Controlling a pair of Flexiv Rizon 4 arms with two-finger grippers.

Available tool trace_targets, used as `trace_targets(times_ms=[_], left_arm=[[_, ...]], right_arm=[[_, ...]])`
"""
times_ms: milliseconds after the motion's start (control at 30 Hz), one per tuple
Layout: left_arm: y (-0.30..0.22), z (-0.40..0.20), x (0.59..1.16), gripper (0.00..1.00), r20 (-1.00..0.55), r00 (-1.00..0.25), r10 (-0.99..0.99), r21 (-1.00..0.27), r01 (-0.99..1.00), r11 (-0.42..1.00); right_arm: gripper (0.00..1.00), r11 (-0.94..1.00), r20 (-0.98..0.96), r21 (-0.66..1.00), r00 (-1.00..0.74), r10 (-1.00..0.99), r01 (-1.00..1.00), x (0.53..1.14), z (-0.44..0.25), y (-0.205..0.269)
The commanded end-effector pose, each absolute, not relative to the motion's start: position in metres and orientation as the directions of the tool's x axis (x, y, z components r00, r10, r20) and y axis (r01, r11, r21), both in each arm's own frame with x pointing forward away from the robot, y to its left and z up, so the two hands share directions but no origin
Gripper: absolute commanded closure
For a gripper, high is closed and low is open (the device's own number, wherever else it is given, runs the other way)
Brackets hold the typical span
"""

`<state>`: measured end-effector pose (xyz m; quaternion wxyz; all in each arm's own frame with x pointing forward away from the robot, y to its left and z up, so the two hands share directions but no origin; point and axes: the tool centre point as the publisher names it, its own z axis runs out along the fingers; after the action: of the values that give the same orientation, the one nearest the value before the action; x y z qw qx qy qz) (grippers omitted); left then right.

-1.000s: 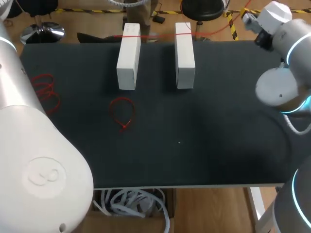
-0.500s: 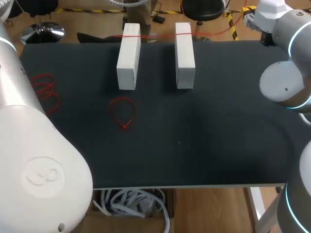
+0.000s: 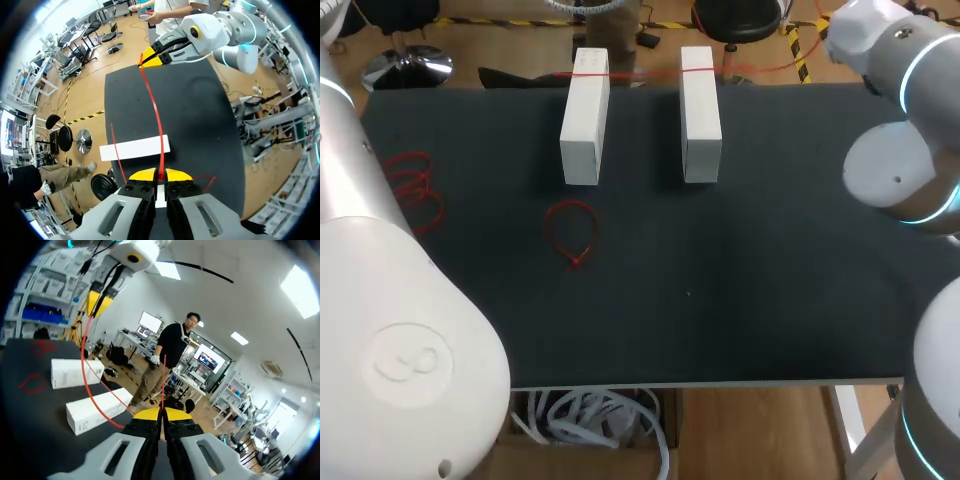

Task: Grab the tape and strap the tape.

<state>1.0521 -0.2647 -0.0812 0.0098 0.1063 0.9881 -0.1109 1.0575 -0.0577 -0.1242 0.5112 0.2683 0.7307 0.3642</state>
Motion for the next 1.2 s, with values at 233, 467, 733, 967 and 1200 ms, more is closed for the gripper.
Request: trace_targets(times_ms=[233,467,733,967,1200], left_arm=[[-0.265,-0.08,1.052,1.0,-0.041,-0.977,0.208,-0.213,0.212,0.954],[-0.265,-0.08,1.052,1.0,-0.041,-0.977,0.208,-0.213,0.212,0.954],[-0.265,-0.08,1.052,1.0,-0.041,-0.977,0.208,-0.213,0.212,0.954],[-0.265,-0.08,1.052,1.0,-0.041,-0.977,0.208,-0.213,0.212,0.954],[-0.265,-0.08,1.052,1.0,-0.041,-0.977,0.208,-0.213,0.212,0.954]], right_arm=[[1.0,0.723,-0.67,0.669,-0.281,0.688,0.174,1.059,-0.112,-0.049],[1.0,0.881,-0.848,0.416,-0.253,0.465,0.226,1.063,-0.097,-0.043],[1.0,0.945,-0.953,0.157,-0.207,0.222,0.288,1.064,-0.077,-0.034],[1.0,0.939,-0.969,0.065,-0.203,0.14,0.338,1.066,-0.075,-0.033],[1.0,0.92,-0.971,0.019,-0.213,0.111,0.391,1.075,-0.085,-0.044]])
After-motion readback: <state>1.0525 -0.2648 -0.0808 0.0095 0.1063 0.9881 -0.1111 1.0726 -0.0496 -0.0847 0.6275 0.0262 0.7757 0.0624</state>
